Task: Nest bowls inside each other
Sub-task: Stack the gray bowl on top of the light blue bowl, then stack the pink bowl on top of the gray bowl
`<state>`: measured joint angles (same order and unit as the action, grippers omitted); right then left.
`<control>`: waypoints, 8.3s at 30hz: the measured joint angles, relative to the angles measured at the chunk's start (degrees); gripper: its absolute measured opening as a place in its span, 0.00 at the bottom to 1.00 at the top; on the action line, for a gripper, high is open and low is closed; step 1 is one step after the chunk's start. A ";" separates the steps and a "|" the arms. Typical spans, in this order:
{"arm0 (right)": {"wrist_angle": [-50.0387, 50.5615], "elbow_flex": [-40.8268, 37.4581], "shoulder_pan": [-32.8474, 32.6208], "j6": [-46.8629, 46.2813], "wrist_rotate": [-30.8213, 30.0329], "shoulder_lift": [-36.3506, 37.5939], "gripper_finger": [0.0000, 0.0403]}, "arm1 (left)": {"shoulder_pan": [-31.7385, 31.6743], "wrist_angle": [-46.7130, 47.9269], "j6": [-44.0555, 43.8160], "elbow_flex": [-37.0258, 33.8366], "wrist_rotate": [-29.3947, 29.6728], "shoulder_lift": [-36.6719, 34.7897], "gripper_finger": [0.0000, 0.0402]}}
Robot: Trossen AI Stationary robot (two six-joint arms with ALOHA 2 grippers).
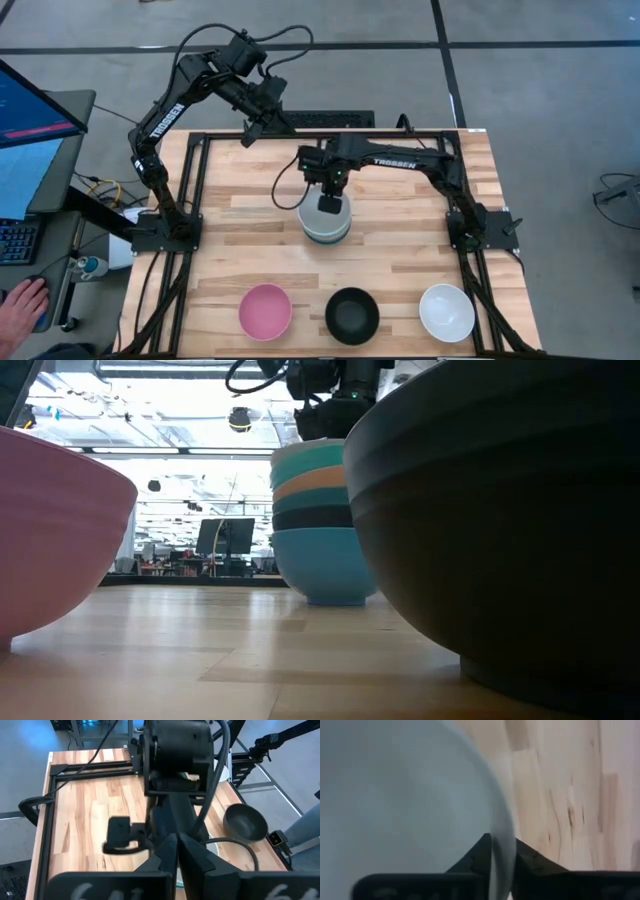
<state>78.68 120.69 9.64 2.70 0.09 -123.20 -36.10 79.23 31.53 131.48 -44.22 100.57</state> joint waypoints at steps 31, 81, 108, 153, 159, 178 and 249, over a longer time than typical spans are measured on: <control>11.29 11.20 -17.33 -19.78 -12.17 24.93 0.41 | 5.32 7.34 -5.04 0.00 1.47 -3.77 0.01; -11.98 -23.11 -59.44 -60.13 -37.71 32.24 0.31 | 57.05 -29.91 -62.99 -58.20 42.31 -23.32 0.01; -33.48 -25.39 -55.74 -56.78 -55.98 22.69 0.31 | 66.44 -51.24 -57.40 -86.01 38.16 -31.01 0.01; -38.99 -25.32 -52.99 -53.18 -54.34 22.82 0.31 | 60.35 -64.32 -57.40 -85.00 34.97 -9.52 0.15; -37.13 -25.32 -53.00 -53.20 -53.95 22.82 0.31 | 59.85 -55.31 -52.72 -78.51 38.19 -10.64 0.01; -13.30 -25.30 -63.58 -64.03 -61.84 30.32 0.31 | 35.83 -30.35 -46.21 -36.60 47.94 -13.40 0.00; 0.51 -25.34 -67.37 -80.30 -66.08 30.21 0.31 | 15.18 -23.66 -42.67 -30.25 16.16 5.87 0.24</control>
<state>79.20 95.35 -57.74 -77.60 -66.00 -92.99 -20.92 55.57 -11.14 101.23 -28.06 106.45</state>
